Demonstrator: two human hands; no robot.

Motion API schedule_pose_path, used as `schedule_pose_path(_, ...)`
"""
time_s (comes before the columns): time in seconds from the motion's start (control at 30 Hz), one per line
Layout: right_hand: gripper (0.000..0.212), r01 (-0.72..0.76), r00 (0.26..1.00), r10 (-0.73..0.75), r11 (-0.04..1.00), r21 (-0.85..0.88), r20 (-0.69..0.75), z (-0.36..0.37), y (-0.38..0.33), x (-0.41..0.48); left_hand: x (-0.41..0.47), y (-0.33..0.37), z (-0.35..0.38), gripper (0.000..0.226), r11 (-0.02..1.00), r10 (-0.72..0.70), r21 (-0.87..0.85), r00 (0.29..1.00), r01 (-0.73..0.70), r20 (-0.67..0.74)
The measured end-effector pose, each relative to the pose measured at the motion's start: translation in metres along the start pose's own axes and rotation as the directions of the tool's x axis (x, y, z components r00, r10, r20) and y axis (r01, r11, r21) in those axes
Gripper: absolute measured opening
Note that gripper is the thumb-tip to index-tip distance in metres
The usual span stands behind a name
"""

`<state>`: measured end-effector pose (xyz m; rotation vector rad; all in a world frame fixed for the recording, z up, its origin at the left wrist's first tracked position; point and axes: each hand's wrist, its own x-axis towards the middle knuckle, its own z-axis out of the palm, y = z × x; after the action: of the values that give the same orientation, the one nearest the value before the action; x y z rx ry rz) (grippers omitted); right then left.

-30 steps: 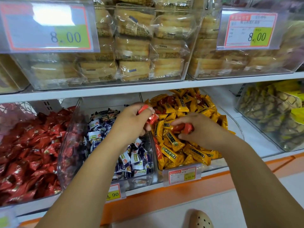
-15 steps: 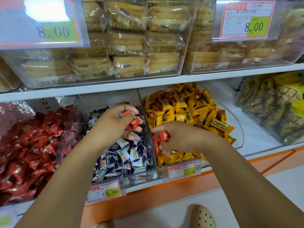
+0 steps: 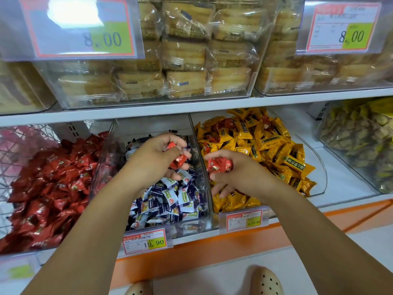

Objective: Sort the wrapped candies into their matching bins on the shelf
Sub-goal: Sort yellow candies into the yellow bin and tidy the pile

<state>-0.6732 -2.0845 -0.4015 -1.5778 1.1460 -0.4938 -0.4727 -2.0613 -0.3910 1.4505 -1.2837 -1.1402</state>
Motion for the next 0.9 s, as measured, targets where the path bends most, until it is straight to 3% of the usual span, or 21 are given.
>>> schedule_pose_path(0.1,0.04,0.069,0.997,-0.064,0.992,0.105,-0.047,-0.006,-0.008,-0.005,-0.004,0.001,-0.004,0.014,1.0,0.001,0.006,1.0,-0.001,0.013)
schedule_pose_path(0.27,0.045,0.198,0.976,-0.198,0.98,-0.002,-0.095,0.014,-0.037,0.001,-0.02,-0.004,-0.048,0.017,0.99,0.06,0.136,0.985,-0.038,-0.161)
schedule_pose_path(0.47,0.046,0.289,0.957,-0.286,0.952,-0.103,0.039,0.1,-0.073,0.044,-0.05,-0.034,-0.144,0.027,0.906,0.2,0.422,0.867,0.013,-0.456)
schedule_pose_path(0.6,0.042,0.437,0.899,-0.423,0.87,-0.226,0.112,0.163,-0.106,0.085,-0.057,-0.052,-0.189,0.026,0.891,0.21,0.446,0.796,0.083,-0.568)
schedule_pose_path(0.7,0.057,0.487,0.865,-0.484,0.75,-0.447,0.13,0.19,-0.128,0.115,-0.053,-0.064,-0.204,0.024,0.893,0.202,0.441,0.787,0.096,-0.582)
schedule_pose_path(0.8,0.087,0.457,0.889,-0.384,0.736,-0.5,0.248,0.193,-0.136,0.121,-0.052,-0.068,-0.208,0.027,0.946,0.153,0.323,0.826,0.037,-0.543)
schedule_pose_path(0.9,0.074,0.455,0.89,-0.412,0.799,-0.392,0.194,0.176,-0.124,0.109,-0.052,-0.06,-0.196,0.028,0.942,0.177,0.336,0.837,0.008,-0.518)
